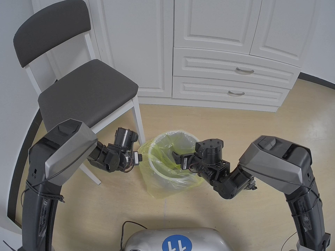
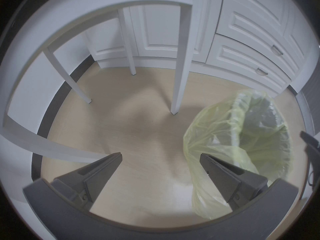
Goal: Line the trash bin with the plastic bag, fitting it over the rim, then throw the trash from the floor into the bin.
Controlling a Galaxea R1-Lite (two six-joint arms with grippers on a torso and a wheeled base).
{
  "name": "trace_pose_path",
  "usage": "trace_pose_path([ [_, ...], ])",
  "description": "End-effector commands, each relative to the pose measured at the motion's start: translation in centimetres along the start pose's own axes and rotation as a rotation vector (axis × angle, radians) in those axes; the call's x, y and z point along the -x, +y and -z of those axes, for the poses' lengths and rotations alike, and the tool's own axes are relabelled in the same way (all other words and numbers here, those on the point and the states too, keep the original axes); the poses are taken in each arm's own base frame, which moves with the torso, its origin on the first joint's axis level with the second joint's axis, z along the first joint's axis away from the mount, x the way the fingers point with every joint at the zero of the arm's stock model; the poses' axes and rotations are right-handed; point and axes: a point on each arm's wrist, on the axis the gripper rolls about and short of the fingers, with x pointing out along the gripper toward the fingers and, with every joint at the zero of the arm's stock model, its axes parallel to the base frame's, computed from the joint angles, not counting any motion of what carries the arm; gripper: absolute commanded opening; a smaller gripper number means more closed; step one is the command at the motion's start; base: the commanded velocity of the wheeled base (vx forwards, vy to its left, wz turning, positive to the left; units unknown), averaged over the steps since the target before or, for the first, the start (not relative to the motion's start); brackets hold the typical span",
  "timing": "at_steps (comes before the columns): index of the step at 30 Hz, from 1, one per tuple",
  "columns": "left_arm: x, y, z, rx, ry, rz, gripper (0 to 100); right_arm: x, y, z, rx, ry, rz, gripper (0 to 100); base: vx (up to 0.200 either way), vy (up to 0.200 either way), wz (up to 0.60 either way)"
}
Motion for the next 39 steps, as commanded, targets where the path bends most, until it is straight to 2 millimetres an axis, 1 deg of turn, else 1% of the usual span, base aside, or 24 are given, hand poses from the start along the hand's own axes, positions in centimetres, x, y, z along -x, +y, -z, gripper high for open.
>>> trace_pose_path([
  [1, 3.2, 0.2, -1.9, -0.005, -0.037, 0.034, 100, -1.2, 0.6, 3.0, 0.000, 0.039, 0.003, 100, 0.000, 0.000, 0.00],
  [5, 3.9, 0.3, -2.1, -0.016, -0.041, 0.039, 100, -1.3, 0.5, 3.5, 0.028, 0.070, 0.022, 100, 0.000, 0.000, 0.00],
  [9, 4.1, 0.2, -2.3, -0.016, -0.045, 0.041, 100, -1.9, 0.3, 3.8, 0.128, 0.054, 0.098, 100, 0.000, 0.000, 0.00],
  [10, 4.4, 0.1, -2.4, -0.016, -0.051, 0.044, 100, -2.1, 0.1, 4.0, 0.175, 0.048, 0.142, 100, 0.000, 0.000, 0.00],
  [15, 5.0, -0.1, -2.7, -0.015, -0.064, 0.053, 100, -1.8, 0.2, 4.2, 0.207, 0.064, 0.155, 100, 0.000, 0.000, 0.00],
  [19, 5.3, -0.3, -2.6, -0.017, -0.079, 0.064, 100, -1.2, 0.3, 4.7, 0.220, 0.094, 0.151, 100, 0.000, 0.000, 0.00],
  [23, 5.4, -0.3, -2.6, -0.017, -0.088, 0.067, 100, -0.4, 0.5, 4.7, 0.227, 0.113, 0.132, 100, 0.000, 0.000, 0.00],
  [26, 5.4, -0.3, -2.6, -0.017, -0.089, 0.067, 100, -0.2, 0.7, 4.5, 0.227, 0.114, 0.118, 100, 0.000, 0.000, 0.00],
  [29, 5.5, -0.3, -2.6, -0.016, -0.090, 0.069, 100, 0.7, 1.3, 4.1, 0.224, 0.121, 0.088, 100, 0.000, 0.000, 0.00],
  [39, 5.6, -0.4, -2.5, -0.019, -0.087, 0.070, 100, 2.5, 3.1, 5.5, 0.248, 0.165, 0.030, 100, 0.000, 0.000, 0.00],
])
